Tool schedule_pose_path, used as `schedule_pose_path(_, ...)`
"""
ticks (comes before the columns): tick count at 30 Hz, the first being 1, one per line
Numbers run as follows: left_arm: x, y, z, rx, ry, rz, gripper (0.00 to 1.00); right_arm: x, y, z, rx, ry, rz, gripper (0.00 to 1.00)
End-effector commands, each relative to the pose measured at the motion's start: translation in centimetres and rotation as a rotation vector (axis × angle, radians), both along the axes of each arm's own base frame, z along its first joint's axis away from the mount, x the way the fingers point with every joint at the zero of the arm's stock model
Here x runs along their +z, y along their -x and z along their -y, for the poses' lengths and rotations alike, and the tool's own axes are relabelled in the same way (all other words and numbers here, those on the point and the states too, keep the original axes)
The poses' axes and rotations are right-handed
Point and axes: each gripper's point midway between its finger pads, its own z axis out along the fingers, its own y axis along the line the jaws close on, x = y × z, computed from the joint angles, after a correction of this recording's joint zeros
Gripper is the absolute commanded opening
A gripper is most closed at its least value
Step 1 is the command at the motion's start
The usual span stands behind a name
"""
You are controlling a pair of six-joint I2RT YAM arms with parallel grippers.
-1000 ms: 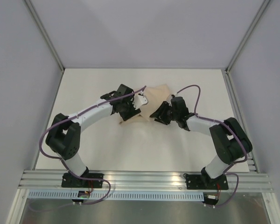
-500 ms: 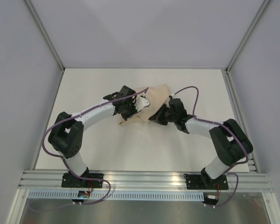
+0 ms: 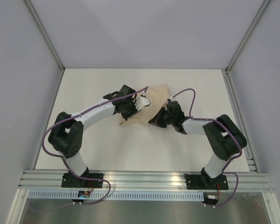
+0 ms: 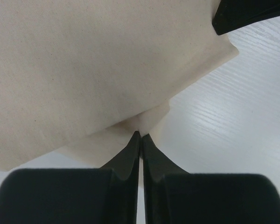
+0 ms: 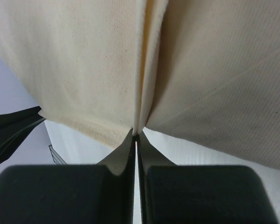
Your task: Prepare the surgical pack
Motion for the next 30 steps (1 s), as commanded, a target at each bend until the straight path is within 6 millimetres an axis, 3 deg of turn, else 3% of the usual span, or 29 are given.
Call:
schedule_pose_path(1, 3.3, 0.0, 1.6, -0.033, 0.087, 0.024, 0.10, -0.1, -0.4, -0.4, 0.025, 0.037, 0.026, 0.00)
schedule_pose_path(4, 4.9, 1.1, 1.3, -0.065, 0.095, 0.019, 0.29, -0.3, -0.4, -0.2, 0.021, 0.045, 0.022, 0.01)
schedule_pose_path(5, 5.5, 1.3, 1.3, -0.072, 0.103, 0.028, 0.45, -0.4, -0.2, -0.1, 0.019, 0.047, 0.019, 0.00)
schedule_pose_path(9, 7.8, 1.2, 1.6, -0.150, 0.109, 0.120, 0.66, -0.4, -0.1, -0.1, 0.016, 0.042, 0.020, 0.01)
schedule_pose_path(13, 6.2, -0.1, 1.9, -0.234, 0.003, 0.189, 0.70, -0.1, -0.3, -0.3, 0.018, 0.031, 0.026, 0.00)
schedule_pose_path(17, 4.1, -0.2, 2.6, -0.347, -0.046, 0.206, 0.74, 0.1, -0.3, -0.4, 0.016, 0.022, 0.024, 0.00)
schedule_pose_path(23, 3.4, -1.6, 3.4, -0.413, -0.091, 0.280, 0.73, -0.1, -0.4, -0.6, 0.022, 0.021, 0.021, 0.01)
schedule_pose_path(30, 1.4, -0.5, 4.3, -0.449, -0.070, 0.156, 0.71, 0.0, -0.4, -0.6, 0.023, 0.015, 0.021, 0.00)
